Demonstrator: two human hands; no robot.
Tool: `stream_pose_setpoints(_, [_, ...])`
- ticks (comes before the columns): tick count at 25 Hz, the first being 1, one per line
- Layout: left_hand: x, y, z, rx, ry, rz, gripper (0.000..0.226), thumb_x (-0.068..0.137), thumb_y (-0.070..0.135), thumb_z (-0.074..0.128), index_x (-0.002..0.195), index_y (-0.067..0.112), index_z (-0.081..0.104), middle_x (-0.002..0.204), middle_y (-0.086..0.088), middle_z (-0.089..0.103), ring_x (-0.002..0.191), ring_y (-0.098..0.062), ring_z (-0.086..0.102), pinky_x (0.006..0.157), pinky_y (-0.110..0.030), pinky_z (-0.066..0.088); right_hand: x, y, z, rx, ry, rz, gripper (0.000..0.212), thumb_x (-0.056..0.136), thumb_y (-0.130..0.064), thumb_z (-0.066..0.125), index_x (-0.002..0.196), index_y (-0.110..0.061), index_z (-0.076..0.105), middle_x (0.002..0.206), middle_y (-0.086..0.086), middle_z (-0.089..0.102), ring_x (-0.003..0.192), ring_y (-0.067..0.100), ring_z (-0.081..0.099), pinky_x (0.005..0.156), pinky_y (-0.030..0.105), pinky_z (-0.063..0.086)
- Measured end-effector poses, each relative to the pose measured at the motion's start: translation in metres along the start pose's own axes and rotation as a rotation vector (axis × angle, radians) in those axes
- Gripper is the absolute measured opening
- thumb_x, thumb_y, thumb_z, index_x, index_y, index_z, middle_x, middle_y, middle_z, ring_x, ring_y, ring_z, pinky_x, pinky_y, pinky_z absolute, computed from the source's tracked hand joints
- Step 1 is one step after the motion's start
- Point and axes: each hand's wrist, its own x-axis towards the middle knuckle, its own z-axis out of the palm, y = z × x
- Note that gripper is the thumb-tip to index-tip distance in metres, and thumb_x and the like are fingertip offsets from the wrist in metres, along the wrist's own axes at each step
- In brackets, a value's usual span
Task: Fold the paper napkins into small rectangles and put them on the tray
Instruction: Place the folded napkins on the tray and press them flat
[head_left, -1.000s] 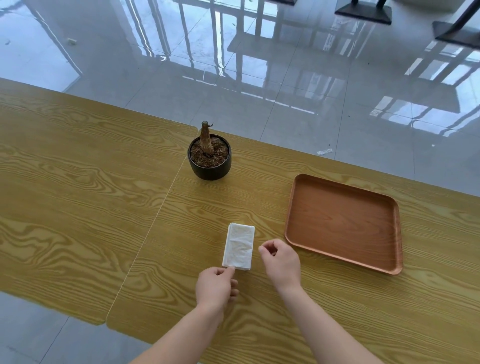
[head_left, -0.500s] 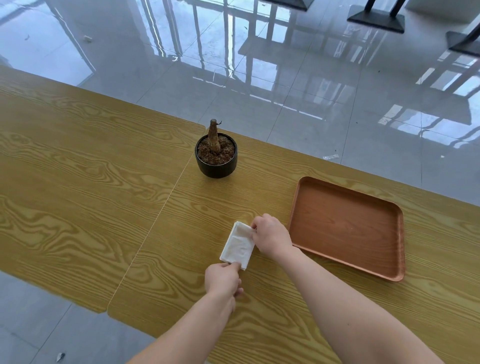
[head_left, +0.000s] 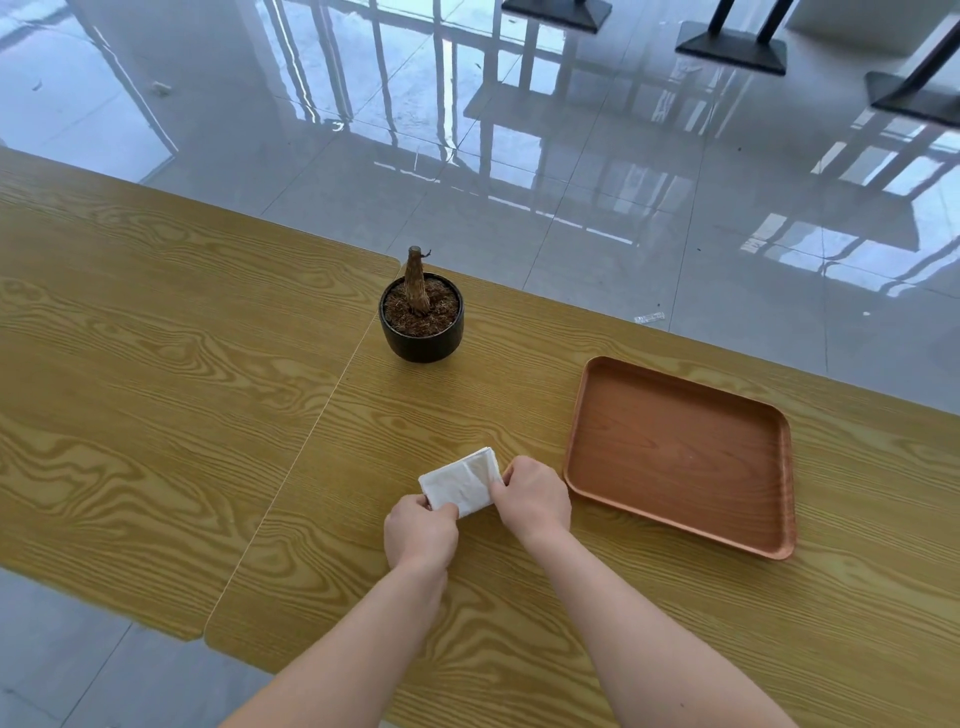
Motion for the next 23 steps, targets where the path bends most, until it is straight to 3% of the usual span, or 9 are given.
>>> stream_pose_setpoints(5, [0.015, 0.006, -0.005, -0.191, -0.031, -0.143, 0.011, 0.084, 0.018, 0.07, 0.084, 0.007, 0.071, 0.075, -0.01, 0.067, 0.067, -0.025, 0.061, 0.067, -0.035, 0.051, -0.008, 0.005, 0.001, 0.35, -0.065, 0.174, 0.009, 0.079, -0.026, 0.066, 0.083, -0.019, 0.063, 0.083, -0.001, 0.072, 0.076, 0.022, 0.072, 0.078, 0.039, 0.058])
stream_pose_setpoints(8, [0.017, 0.009, -0.01, -0.279, -0.066, -0.24, 0.016, 0.083, 0.017, 0.074, 0.088, 0.004, 0.067, 0.077, -0.011, 0.062, 0.065, -0.025, 0.056, 0.067, -0.038, 0.052, -0.011, 0.008, -0.002, 0.543, -0.11, 0.258, 0.008, 0.074, -0.019, 0.072, 0.081, -0.019, 0.068, 0.073, 0.0, 0.074, 0.058, 0.017, 0.073, 0.072, 0.044, 0.063])
stream_pose_setpoints(10, [0.017, 0.008, -0.012, -0.249, -0.089, -0.244, 0.014, 0.082, 0.016, 0.075, 0.086, 0.006, 0.066, 0.079, -0.01, 0.062, 0.066, -0.024, 0.055, 0.065, -0.037, 0.052, -0.015, 0.008, -0.004, 0.59, -0.125, 0.263, 0.004, 0.074, -0.017, 0.074, 0.077, -0.018, 0.072, 0.069, 0.0, 0.075, 0.057, 0.018, 0.073, 0.07, 0.045, 0.063])
stream_pose_setpoints(18, [0.007, 0.012, -0.022, 0.133, -0.114, 0.191, 0.004, 0.082, 0.023, 0.07, 0.079, 0.022, 0.07, 0.078, 0.003, 0.073, 0.075, -0.019, 0.068, 0.075, -0.04, 0.058, -0.036, 0.016, -0.019, 0.47, -0.077, 0.189, 0.014, 0.078, -0.034, 0.072, 0.073, -0.022, 0.07, 0.072, -0.002, 0.074, 0.073, 0.022, 0.072, 0.077, 0.044, 0.061])
stream_pose_setpoints(23, [0.0, 0.02, -0.025, 0.31, -0.183, 0.384, 0.01, 0.075, 0.02, 0.067, 0.083, 0.025, 0.071, 0.075, 0.008, 0.071, 0.069, -0.013, 0.066, 0.061, -0.03, 0.049, -0.051, 0.026, -0.034, 0.389, -0.014, 0.168, 0.015, 0.082, -0.038, 0.07, 0.077, -0.023, 0.069, 0.075, -0.005, 0.072, 0.073, 0.019, 0.071, 0.075, 0.037, 0.058])
